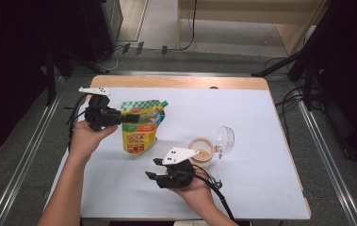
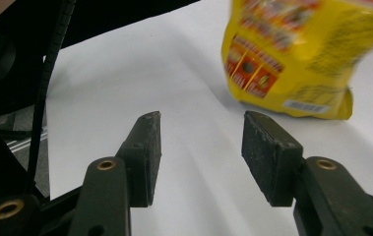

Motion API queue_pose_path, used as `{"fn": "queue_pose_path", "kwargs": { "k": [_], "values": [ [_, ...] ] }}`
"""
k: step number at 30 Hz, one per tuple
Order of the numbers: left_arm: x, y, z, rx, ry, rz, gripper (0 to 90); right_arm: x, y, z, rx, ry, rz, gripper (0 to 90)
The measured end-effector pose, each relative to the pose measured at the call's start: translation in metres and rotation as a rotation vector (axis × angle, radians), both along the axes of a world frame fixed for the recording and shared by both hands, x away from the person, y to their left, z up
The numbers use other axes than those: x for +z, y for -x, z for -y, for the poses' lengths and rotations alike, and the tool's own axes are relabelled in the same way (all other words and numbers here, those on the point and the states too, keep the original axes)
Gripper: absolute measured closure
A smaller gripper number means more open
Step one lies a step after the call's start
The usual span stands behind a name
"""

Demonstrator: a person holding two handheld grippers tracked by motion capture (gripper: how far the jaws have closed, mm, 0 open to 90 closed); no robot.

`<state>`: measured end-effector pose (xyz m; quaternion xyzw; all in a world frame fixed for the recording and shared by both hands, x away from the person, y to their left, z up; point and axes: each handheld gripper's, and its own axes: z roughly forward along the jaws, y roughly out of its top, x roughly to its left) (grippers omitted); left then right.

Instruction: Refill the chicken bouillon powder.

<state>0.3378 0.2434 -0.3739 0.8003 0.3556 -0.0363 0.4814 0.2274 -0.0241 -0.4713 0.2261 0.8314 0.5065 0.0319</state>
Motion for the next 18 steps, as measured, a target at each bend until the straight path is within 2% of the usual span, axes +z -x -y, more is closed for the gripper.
{"fn": "queue_pose_path", "kwargs": {
  "k": [2,5,10,12,15,18],
  "values": [
    [0.001,0.001,-0.001,-0.006,-0.011,0.006,77.0,0.0,0.0,0.0,0.002,-0.001,0.001,50.6],
    [0.003,0.004,-0.001,-0.015,0.004,0.006,73.9,0.0,0.0,0.0,0.005,0.002,0.0,50.6],
    [0.012,0.007,-0.002,-0.016,-0.009,0.013,70.5,0.002,0.0,0.0,0.009,0.011,0.002,52.0],
    [0.015,0.008,-0.003,-0.003,-0.001,0.009,67.6,0.002,0.0,0.0,0.015,0.006,-0.011,53.2],
    [0.022,0.011,-0.005,0.019,-0.004,0.008,67.7,0.004,-0.001,0.001,0.018,0.003,-0.017,53.9],
    [0.031,0.014,-0.008,0.031,-0.004,0.027,66.1,0.006,-0.002,0.001,0.021,0.013,-0.018,53.8]
  ]
}}
